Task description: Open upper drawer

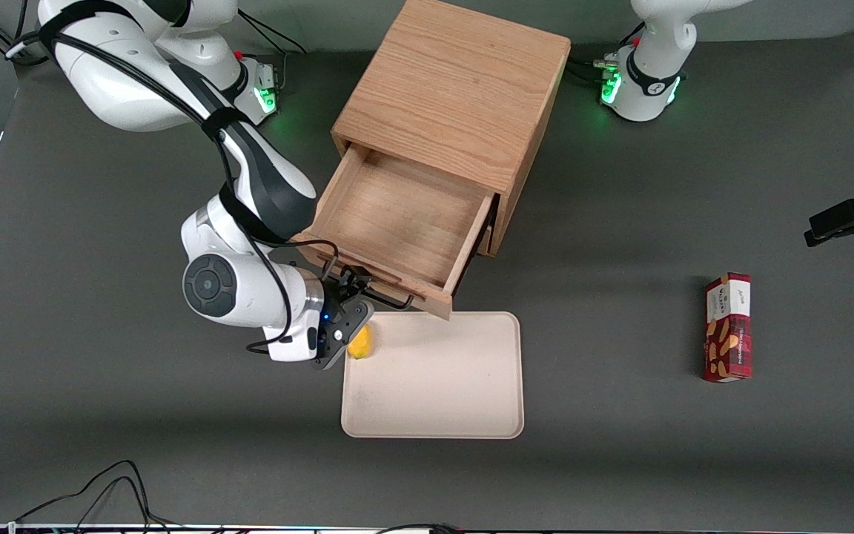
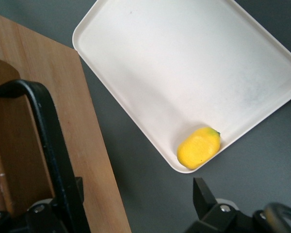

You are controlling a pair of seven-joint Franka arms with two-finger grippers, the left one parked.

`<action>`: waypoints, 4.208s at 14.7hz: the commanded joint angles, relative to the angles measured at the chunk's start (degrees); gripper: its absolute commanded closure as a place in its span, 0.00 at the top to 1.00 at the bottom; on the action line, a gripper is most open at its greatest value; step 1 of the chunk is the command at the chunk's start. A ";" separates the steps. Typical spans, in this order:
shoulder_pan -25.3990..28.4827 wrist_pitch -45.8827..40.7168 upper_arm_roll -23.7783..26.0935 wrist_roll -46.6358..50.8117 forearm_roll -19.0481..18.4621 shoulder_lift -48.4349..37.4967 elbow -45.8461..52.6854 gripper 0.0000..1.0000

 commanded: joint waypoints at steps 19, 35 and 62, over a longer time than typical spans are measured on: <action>0.40 -11.62 -0.61 -0.32 0.81 3.10 8.04 1.00; -2.05 -20.94 -1.92 0.83 0.11 -1.72 12.35 1.00; -35.63 -14.26 0.18 11.90 3.89 -46.82 -32.57 1.00</action>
